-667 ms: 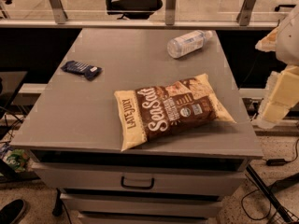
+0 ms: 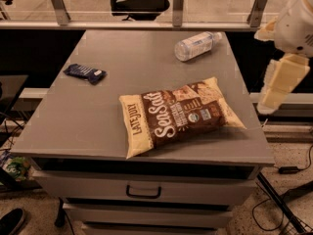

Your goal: Move blue plastic bottle near rxbar blueberry

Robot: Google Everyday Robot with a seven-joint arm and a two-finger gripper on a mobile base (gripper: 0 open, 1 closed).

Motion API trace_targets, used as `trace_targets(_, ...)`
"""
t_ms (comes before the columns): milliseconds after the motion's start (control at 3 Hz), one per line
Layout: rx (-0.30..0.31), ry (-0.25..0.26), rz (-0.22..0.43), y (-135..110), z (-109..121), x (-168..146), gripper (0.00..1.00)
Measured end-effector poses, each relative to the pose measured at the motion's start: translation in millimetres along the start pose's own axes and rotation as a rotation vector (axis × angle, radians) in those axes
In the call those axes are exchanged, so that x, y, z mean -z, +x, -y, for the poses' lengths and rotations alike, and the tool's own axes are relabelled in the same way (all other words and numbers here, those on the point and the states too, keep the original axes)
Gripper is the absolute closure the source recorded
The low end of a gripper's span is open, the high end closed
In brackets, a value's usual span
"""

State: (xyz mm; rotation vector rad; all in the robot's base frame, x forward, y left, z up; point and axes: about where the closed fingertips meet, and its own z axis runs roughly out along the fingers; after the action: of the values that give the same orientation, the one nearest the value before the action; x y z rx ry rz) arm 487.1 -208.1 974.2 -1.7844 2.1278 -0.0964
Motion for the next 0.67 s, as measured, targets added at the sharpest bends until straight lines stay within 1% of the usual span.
trace_targets(333, 0.057, 0.008, 0.023, -11, 34, -16, 0.00)
trace_targets(667, 0.117, 0.013, 0.019, -19, 76, -39, 0.00)
